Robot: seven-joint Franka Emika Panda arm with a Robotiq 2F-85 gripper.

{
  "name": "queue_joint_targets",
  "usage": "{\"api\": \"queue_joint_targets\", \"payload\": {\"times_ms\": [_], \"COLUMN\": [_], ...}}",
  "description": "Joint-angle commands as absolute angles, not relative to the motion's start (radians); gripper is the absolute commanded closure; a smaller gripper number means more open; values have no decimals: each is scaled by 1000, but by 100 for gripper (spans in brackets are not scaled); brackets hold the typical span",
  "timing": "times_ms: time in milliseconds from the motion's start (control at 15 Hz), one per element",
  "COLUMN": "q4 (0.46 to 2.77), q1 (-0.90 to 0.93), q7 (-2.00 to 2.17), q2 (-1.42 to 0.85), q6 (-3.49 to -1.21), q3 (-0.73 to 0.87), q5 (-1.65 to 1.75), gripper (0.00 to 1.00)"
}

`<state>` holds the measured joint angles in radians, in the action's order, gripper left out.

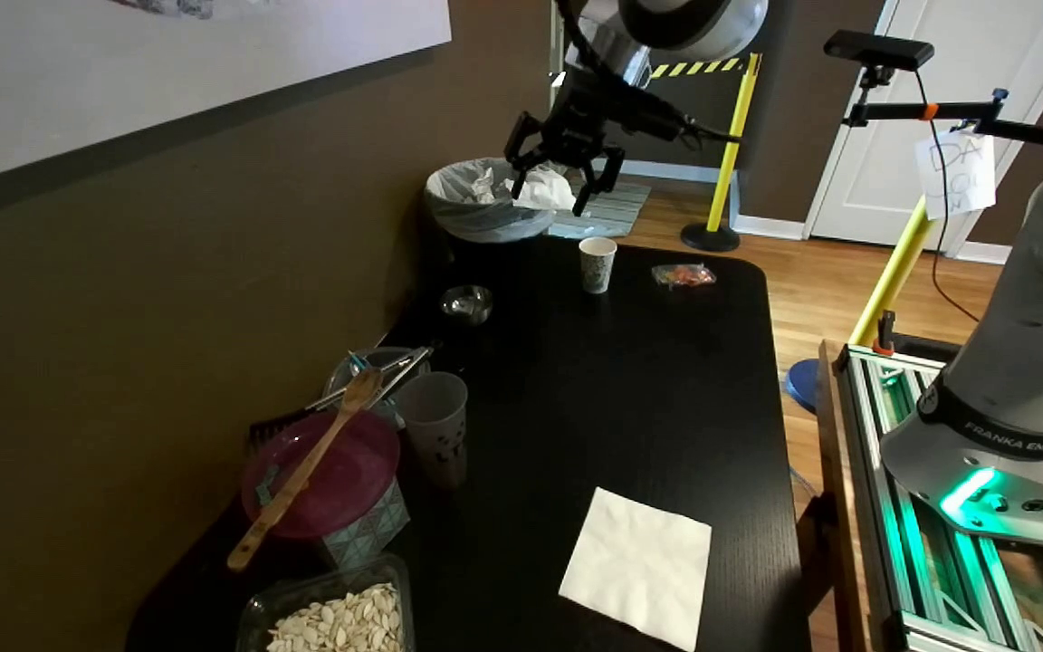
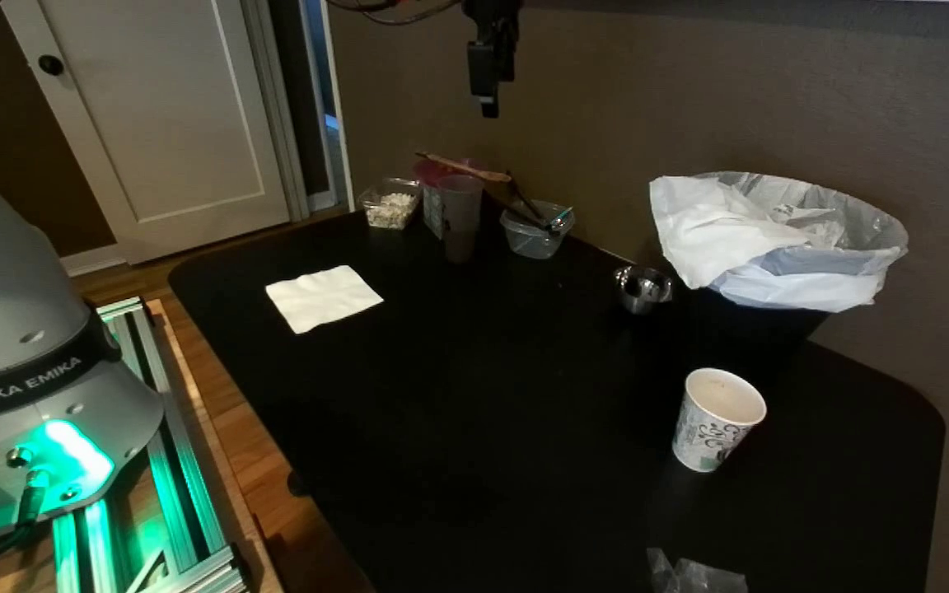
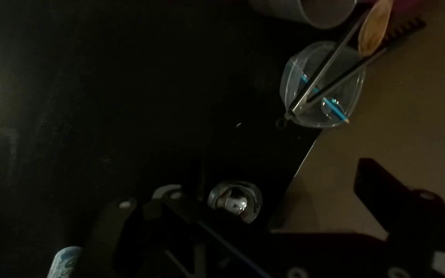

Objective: Pull the silver bowl to the back and place the Serviette under it

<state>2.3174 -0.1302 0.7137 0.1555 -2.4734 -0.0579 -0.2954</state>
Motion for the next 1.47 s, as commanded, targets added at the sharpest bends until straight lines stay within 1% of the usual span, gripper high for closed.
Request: {"api": "queue_joint_targets", "payload": {"times_ms": [0,333,467,867,933,1133,1400], "q4": [2221,2172,2133,1954,2037,1980,1967], "q1": [-133,-84,-40,91,50,82,83], "q7": [889,1184,1286,1446,1362,1396,1398], "q2": [-21,-209,-280,-462,-390,-449,-456], "q6": [-2579,-2755,-2772,-2720,-2749,-2749,-2748], "q3": [-20,73,121,225,184,210,217], "q5": [-245,-94,-20,62,5,22,24], "gripper": [0,0,0,0,0,0,0]}}
